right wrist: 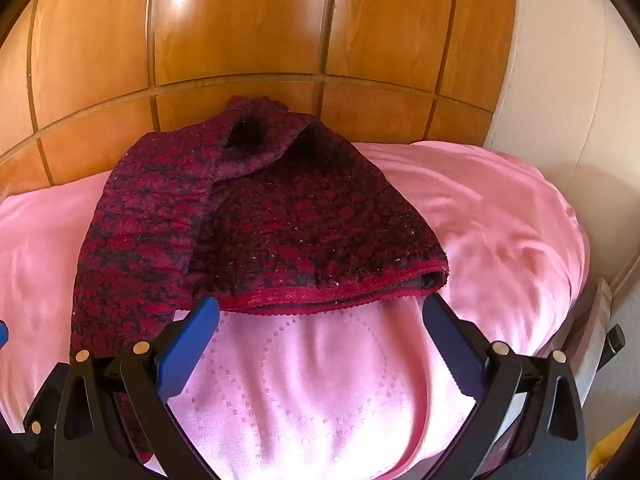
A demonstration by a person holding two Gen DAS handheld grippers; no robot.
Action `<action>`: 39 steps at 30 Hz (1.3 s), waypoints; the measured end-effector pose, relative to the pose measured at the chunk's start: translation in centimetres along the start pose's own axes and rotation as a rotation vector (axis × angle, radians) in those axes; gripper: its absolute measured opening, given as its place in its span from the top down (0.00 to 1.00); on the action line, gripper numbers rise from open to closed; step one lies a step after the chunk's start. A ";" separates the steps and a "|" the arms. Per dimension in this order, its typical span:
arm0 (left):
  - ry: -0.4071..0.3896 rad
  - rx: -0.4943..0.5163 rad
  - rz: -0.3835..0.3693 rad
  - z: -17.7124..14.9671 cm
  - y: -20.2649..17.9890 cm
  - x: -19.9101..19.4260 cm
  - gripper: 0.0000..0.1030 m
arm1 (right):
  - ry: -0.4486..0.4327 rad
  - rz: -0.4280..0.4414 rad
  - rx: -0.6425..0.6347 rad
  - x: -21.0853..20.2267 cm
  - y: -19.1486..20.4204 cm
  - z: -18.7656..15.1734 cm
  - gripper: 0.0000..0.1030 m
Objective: Fold small clothes
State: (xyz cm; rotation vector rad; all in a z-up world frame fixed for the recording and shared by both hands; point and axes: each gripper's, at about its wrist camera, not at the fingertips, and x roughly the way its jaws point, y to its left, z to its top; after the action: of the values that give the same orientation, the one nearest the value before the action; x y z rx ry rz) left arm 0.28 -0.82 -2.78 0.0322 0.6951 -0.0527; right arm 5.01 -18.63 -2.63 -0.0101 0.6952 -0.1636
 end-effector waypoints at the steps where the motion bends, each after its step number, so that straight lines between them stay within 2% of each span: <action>1: -0.003 0.007 0.000 0.0 -0.1 0.0 0.04 | -0.003 -0.001 0.004 0.0 -0.1 0.0 0.02; 16: 0.034 0.093 -0.046 0.0 -2.3 1.3 0.04 | 0.025 -0.028 0.056 1.0 -2.4 0.2 0.02; 26: 0.062 0.135 -0.078 0.1 -4.0 3.2 0.04 | 0.049 -0.001 0.101 1.5 -3.2 0.2 0.02; 28: 0.073 0.144 -0.084 0.0 -4.3 3.9 0.06 | 0.028 0.000 0.107 1.5 -3.4 0.2 0.02; 31: 0.126 0.141 -0.109 -0.3 -4.5 5.4 0.26 | 0.029 -0.001 0.109 1.6 -3.7 0.1 0.02; 35: 0.182 0.080 -0.159 -0.9 -3.5 7.1 0.54 | 0.049 0.018 0.110 1.9 -3.9 -0.1 0.02; 38: 0.169 0.054 -0.216 -0.7 -2.2 6.7 0.79 | 0.073 0.050 0.105 2.3 -3.9 -0.1 0.02; 39: 0.159 0.048 -0.229 -0.6 -2.0 6.4 0.95 | 0.077 0.068 0.107 2.4 -3.9 -0.1 0.02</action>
State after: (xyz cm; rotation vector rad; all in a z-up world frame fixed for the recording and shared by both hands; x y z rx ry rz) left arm 4.71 -3.01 -7.39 0.0024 0.8539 -0.2889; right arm 6.19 -22.79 -3.97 0.1221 0.7614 -0.1366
